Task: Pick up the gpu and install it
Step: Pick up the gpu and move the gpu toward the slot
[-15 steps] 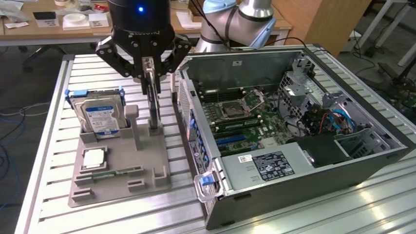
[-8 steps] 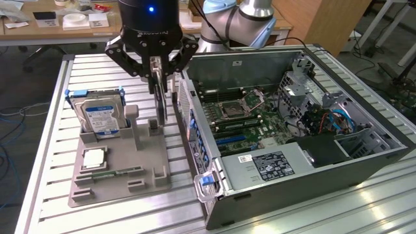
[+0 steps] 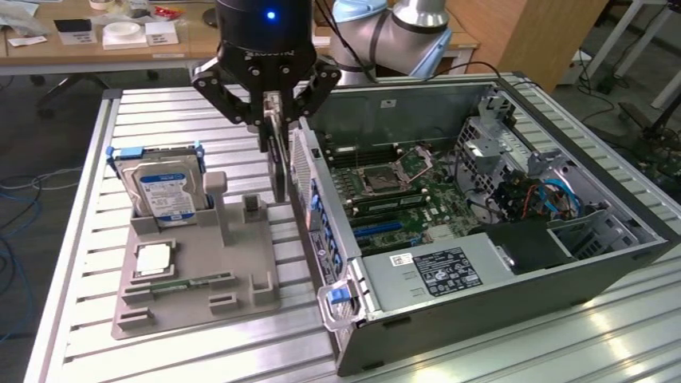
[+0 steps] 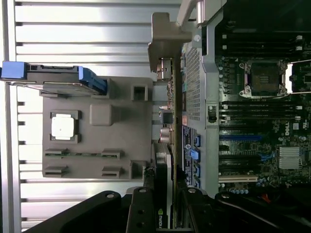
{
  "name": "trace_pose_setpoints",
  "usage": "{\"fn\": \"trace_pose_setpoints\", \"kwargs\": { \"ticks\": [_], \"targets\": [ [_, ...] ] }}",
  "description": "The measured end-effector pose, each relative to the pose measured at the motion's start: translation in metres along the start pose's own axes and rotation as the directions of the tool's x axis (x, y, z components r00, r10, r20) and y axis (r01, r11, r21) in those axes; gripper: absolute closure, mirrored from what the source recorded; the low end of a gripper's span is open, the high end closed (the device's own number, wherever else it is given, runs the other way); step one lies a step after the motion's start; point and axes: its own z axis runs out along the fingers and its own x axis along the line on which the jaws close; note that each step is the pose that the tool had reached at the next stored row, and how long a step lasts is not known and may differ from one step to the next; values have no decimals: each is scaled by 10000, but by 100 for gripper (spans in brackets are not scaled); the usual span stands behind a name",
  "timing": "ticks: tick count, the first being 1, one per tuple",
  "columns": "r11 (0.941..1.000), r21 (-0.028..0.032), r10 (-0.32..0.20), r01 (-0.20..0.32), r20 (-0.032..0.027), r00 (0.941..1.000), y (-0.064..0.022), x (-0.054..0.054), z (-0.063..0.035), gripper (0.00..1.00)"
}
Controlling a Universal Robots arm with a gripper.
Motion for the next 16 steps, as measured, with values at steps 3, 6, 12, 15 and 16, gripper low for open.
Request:
{"fn": "trace_pose_setpoints", "kwargs": {
  "ticks": [3, 6, 12, 15, 16],
  "targets": [
    [10000, -2, 0, 0, 0, 10000, 4, -191, 5, 73],
    [10000, -1, -1, 1, -1, 10000, 7, -300, 7, 73],
    [10000, -2, -3, 3, -1, 10000, 12, -553, 14, 73],
    [10000, -3, 0, 0, 0, 10000, 16, -691, 18, 73],
    [10000, -2, -2, 2, 0, 10000, 17, -736, 19, 73]
  ]
}}
